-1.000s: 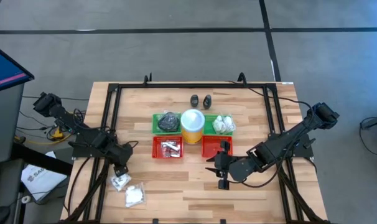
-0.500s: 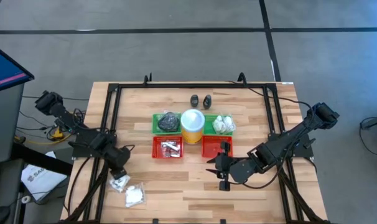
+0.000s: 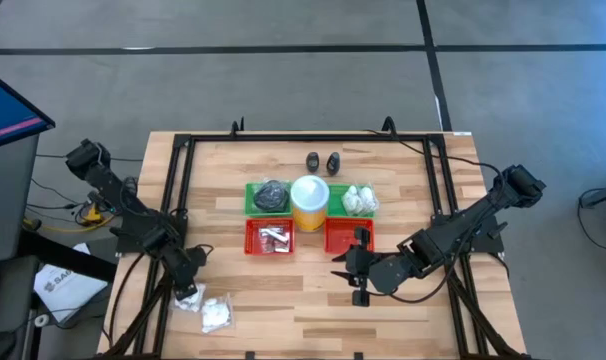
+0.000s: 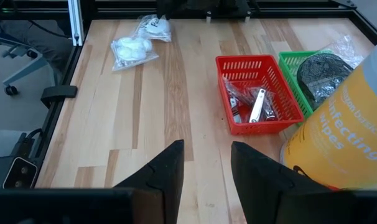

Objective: Pick & Place Travel size toiletries
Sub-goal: Put the top vanity pack into the right green basket

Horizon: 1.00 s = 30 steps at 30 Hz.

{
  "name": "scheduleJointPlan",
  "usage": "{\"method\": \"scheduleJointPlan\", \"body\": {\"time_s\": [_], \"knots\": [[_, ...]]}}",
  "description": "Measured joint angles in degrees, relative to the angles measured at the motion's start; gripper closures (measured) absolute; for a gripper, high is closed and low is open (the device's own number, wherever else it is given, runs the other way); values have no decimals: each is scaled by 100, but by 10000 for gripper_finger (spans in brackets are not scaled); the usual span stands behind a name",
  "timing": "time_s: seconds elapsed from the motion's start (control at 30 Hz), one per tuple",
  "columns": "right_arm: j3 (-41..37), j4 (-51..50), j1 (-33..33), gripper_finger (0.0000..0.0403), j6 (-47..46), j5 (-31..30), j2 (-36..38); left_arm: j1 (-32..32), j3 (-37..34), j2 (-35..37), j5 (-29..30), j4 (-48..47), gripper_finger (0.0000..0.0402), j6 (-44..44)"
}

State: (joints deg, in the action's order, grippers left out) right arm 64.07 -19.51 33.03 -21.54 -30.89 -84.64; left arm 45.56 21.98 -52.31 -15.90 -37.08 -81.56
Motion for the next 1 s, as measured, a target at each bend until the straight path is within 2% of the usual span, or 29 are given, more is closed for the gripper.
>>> {"method": "scheduleJointPlan", "body": {"time_s": [0.27, 0.37, 0.5, 0.57, 0.73, 1.0], "knots": [[0, 2, -3, 280, 0, 0, 0, 370, 2, -690, -85, 168, 289, -37], [0, 2, -3, 280, 0, 0, 0, 370, 2, -802, -232, 170, 318, 43], [0, 2, -3, 280, 0, 0, 0, 370, 4, -765, -248, 186, 386, 116], [0, 4, -3, 280, 0, 0, 0, 367, 4, -686, -213, 227, 393, 135], [0, 4, -4, 280, 0, 0, 0, 324, 4, -307, 106, 321, 400, 48], [0, 4, -4, 280, 0, 0, 0, 324, 9, 333, 1042, 657, 401, 41]]}}
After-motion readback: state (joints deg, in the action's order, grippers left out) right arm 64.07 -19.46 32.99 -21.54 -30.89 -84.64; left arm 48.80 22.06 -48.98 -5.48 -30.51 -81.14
